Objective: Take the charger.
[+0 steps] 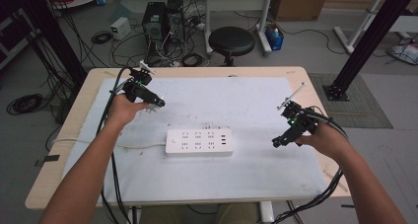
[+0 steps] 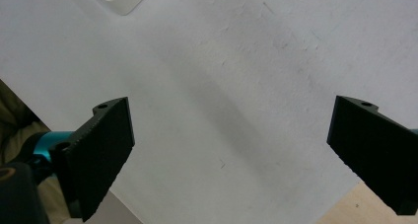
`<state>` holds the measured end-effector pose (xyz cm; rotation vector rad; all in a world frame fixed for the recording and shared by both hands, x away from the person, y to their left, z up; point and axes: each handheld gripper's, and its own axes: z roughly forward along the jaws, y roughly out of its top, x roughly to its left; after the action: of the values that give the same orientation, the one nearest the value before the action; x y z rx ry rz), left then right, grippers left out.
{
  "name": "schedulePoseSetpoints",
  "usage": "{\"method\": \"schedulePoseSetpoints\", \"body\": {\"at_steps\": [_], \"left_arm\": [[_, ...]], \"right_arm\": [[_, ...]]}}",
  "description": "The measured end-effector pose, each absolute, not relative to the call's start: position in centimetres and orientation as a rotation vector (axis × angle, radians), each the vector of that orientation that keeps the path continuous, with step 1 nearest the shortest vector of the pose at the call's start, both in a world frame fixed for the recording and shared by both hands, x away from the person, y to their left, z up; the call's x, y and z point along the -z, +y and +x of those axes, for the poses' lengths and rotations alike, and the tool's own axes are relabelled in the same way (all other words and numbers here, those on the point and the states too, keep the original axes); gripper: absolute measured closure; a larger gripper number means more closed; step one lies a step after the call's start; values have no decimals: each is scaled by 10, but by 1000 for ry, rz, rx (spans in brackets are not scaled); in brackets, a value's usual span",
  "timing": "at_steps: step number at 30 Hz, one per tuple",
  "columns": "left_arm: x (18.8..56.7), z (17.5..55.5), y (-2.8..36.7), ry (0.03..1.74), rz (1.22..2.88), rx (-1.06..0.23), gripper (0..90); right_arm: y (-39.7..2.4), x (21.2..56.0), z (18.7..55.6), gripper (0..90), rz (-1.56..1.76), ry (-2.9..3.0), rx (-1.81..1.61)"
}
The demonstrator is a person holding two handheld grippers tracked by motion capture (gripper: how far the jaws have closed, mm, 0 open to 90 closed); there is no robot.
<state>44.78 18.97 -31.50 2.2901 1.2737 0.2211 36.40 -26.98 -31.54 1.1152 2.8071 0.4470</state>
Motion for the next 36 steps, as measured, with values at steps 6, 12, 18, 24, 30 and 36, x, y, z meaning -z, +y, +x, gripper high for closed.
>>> {"method": "schedulePoseSetpoints", "body": {"at_steps": [6, 12, 18, 24, 30, 36], "left_arm": [[303, 427, 189, 1041, 2358, -233, 425], [295, 405, 188, 839, 2414, -254, 425], [287, 386, 192, 703, 2427, -259, 425], [284, 373, 193, 605, 2454, -263, 425], [278, 361, 196, 570, 2446, -279, 424], [274, 352, 200, 535, 2448, -286, 424]], "right_arm": [[-268, 315, 360, 33, 1117, 2802, -457], [-266, 316, 356, 33, 1116, 2793, -478], [-265, 317, 352, 33, 1116, 2782, -506], [-261, 315, 350, 33, 1121, 2773, -522], [-261, 315, 348, 33, 1112, 2767, -537], [-260, 317, 347, 33, 1122, 2766, -541]]}}
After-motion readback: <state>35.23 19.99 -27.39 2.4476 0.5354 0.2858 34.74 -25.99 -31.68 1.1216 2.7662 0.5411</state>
